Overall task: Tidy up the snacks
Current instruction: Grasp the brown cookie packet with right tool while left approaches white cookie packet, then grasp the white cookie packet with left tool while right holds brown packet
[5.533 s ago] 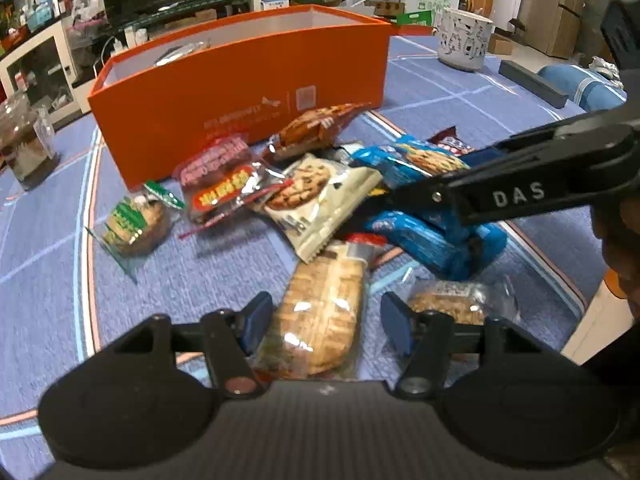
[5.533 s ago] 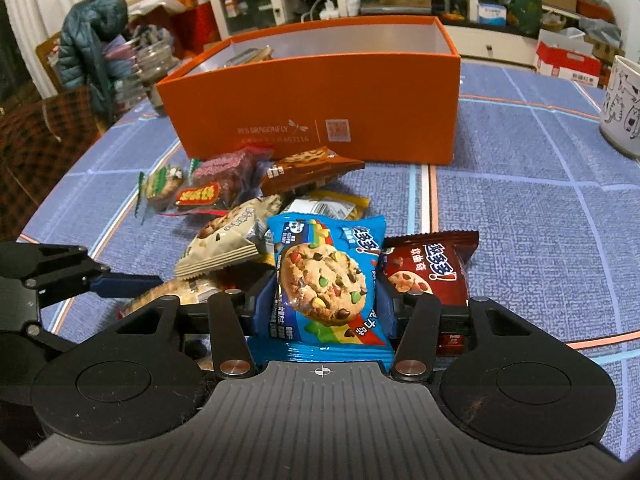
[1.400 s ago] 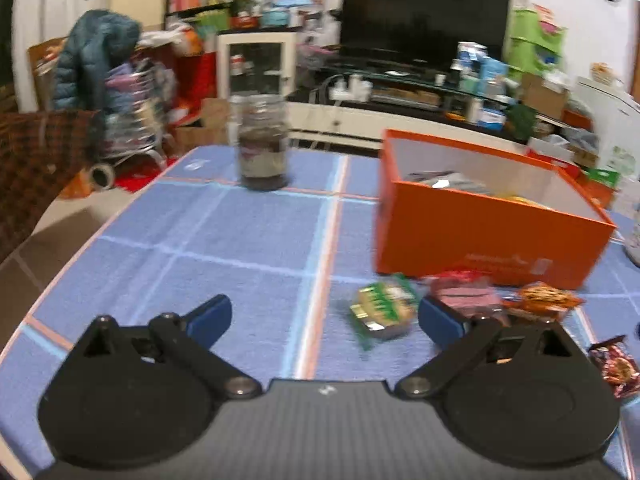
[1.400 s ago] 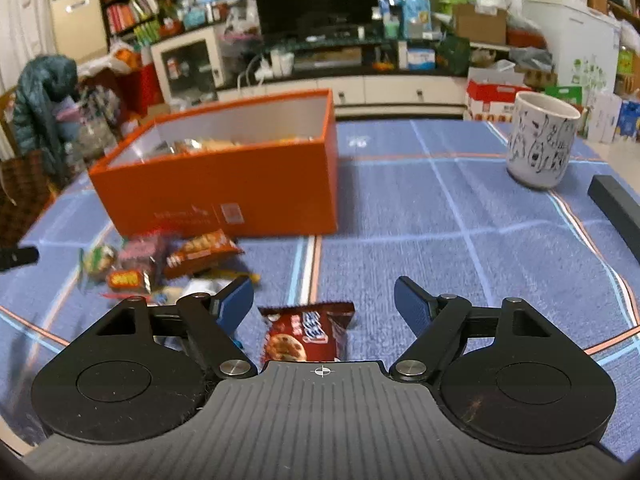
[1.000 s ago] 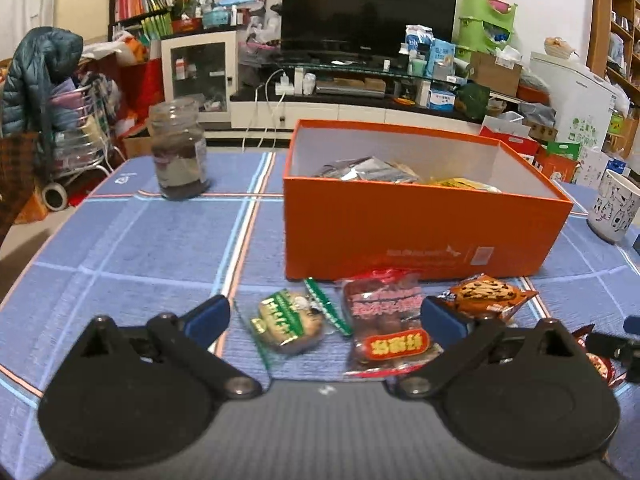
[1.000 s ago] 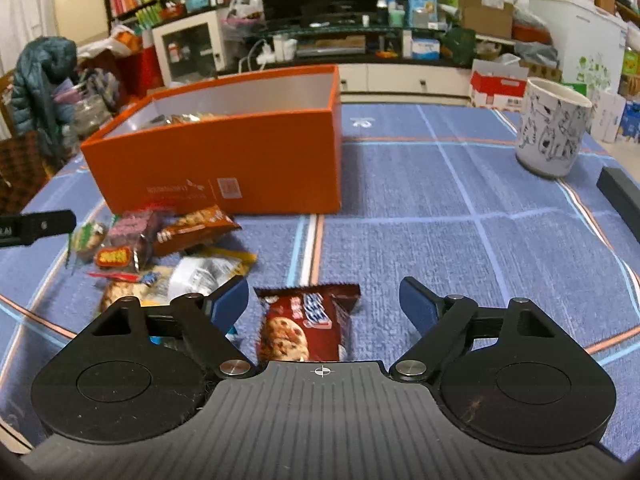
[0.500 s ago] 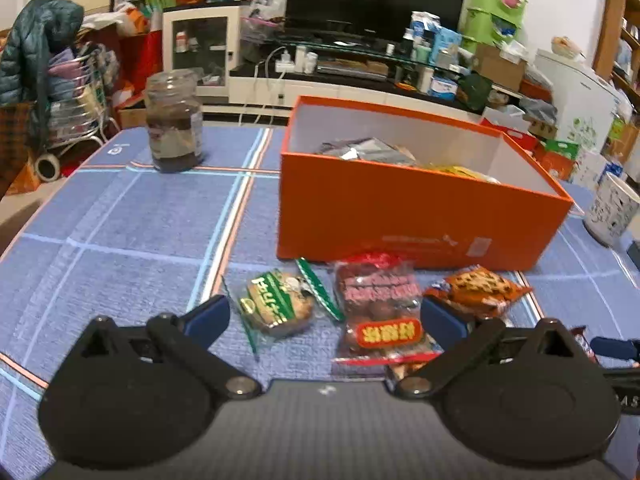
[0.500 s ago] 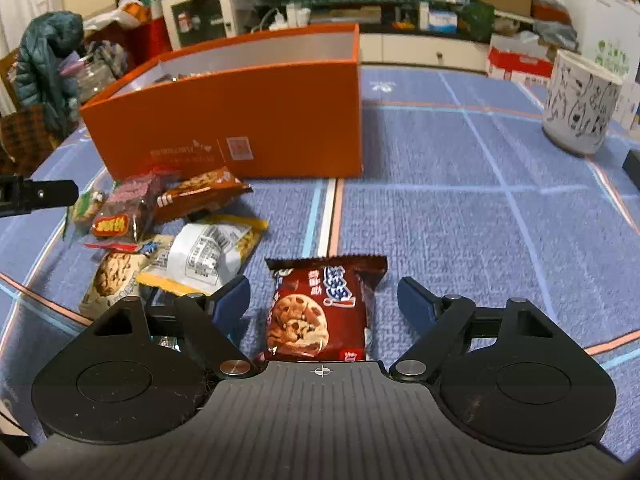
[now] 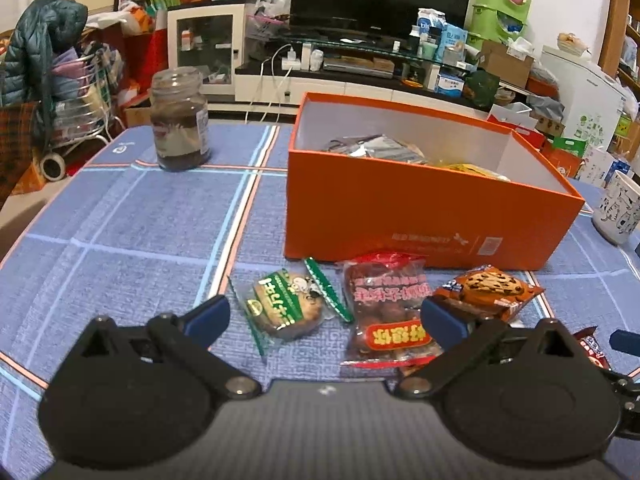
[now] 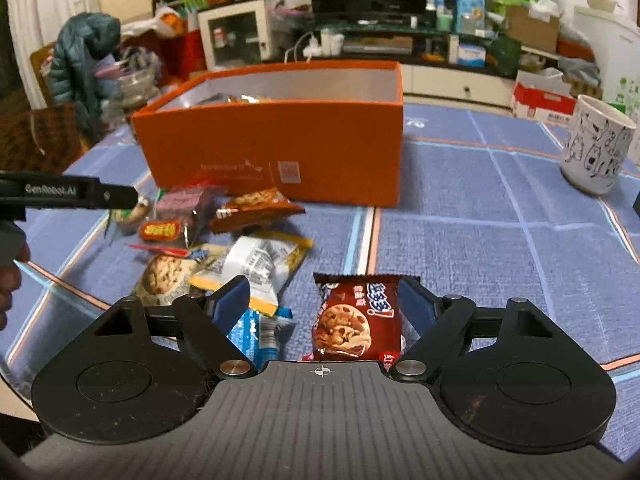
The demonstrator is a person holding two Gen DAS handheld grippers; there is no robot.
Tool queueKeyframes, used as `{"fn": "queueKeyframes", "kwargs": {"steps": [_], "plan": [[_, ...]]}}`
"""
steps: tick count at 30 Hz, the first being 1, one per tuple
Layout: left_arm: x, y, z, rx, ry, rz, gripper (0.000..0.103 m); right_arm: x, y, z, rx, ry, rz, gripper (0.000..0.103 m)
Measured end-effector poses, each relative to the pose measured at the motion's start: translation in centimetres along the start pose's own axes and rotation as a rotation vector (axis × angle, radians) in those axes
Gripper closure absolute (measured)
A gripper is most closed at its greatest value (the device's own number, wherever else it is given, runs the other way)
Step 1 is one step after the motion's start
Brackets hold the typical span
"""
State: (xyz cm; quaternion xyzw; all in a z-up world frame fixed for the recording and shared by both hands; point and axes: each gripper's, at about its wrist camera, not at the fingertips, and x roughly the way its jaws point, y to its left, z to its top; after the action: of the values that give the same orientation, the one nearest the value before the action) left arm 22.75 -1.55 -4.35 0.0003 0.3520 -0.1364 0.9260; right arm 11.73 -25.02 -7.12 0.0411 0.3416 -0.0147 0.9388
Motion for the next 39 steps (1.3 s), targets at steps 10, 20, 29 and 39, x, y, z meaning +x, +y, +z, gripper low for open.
{"fn": "queueKeyframes", "kwargs": {"steps": [10,20,29,39], "plan": [[-0.2,-0.9,-0.5,-0.036,0.036,0.005,0.003,1.4,-1.6,0.0,0.070,0.047,-0.065,0.027],[0.3,-6.0,-4.5,0.122,0.085,0.001,0.003,2.5,-1.0,-0.5,0.048,0.076,-0.075,0.027],[1.9,-6.5,-5.2,0.086,0.137,-0.030,0.003,3.8,-1.6,-0.6,0.055,0.111,-0.107,0.030],[1.4,-7.2,-4.9,0.134,0.121,-0.078,0.056,3.3,-1.2,-0.3,0.029,0.138,-0.079,0.064]]}}
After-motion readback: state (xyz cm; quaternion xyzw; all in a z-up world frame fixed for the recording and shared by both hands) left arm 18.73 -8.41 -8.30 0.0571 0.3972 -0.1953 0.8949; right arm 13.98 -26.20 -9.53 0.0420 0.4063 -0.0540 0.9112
